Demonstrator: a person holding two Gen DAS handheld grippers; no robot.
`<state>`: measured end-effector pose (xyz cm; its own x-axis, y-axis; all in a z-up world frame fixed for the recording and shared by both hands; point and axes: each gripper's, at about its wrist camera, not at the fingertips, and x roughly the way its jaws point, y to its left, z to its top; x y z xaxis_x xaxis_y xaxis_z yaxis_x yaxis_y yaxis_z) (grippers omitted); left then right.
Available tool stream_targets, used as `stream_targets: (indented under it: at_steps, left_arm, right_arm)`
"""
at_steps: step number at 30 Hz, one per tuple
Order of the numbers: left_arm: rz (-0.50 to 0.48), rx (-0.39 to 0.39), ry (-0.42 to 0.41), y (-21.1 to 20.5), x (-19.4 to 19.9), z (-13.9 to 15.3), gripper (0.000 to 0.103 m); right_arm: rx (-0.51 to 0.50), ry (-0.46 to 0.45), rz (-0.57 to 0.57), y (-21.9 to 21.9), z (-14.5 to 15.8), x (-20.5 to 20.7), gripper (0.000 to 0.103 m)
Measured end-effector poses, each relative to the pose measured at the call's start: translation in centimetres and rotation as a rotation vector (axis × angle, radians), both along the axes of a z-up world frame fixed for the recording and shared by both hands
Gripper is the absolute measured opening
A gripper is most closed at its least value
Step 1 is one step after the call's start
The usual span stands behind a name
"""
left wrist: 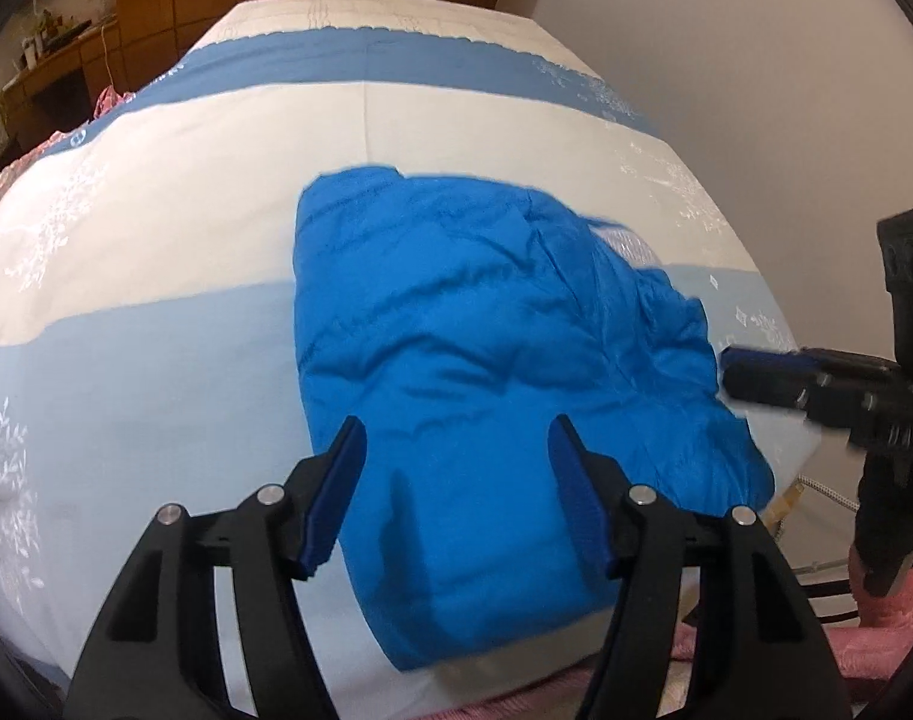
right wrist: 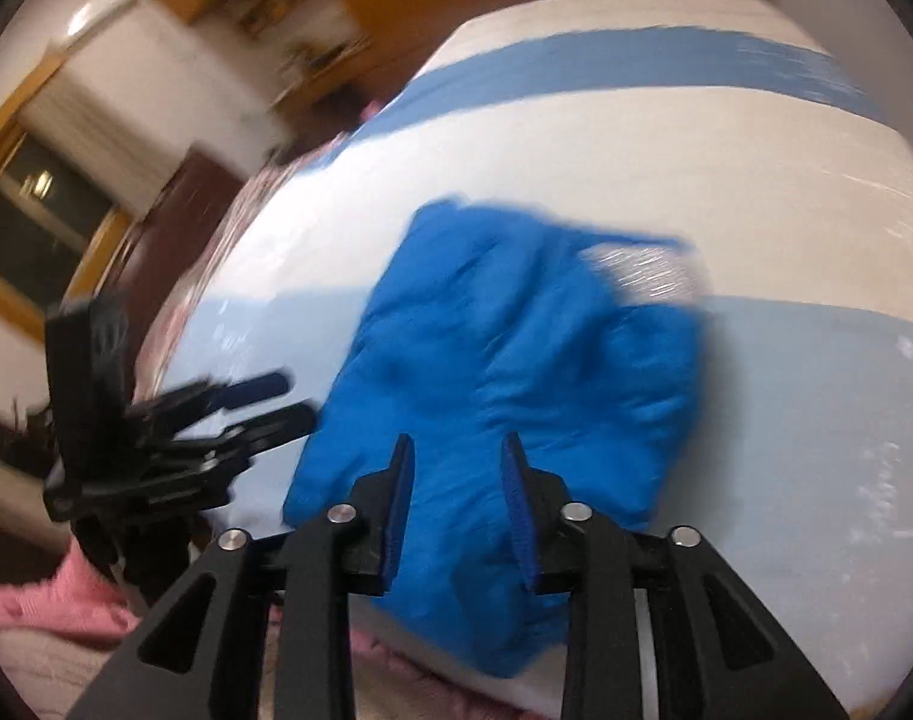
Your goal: Fold large clothes
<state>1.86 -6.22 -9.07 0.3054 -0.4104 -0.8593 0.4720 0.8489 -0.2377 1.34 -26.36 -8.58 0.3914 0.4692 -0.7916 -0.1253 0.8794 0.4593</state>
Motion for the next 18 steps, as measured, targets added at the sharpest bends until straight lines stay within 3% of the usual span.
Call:
stream_targets:
  at_steps: [5,8,14,18]
  left_arm:
    - [-0.006,0.013,0.038,-0.6,-1.4,-2.2,0.061]
    - [-0.002,0.007,0.066,-0.5,-1.7,-3.7,0.063]
    - [-0.035,0.055,0.046,-1.1,-2.1,-5.9,0.064]
    - [-0.038,0.065,0.044,-1.3,-1.5,-6.2,0.065]
  right_arm:
    - [-0.064,0.058,0.030,0.6,-3.0,-1.2,0.020]
    - [-0.082,0.096,0.011,0.4,-4.9,-1.6,0.006]
    - [0.029,0.137,-0.048,-0.3,-9.4,-2.6,0.003]
    - [0.060,0.152,-0.053,-1.2,-9.4,-2.5,0.002]
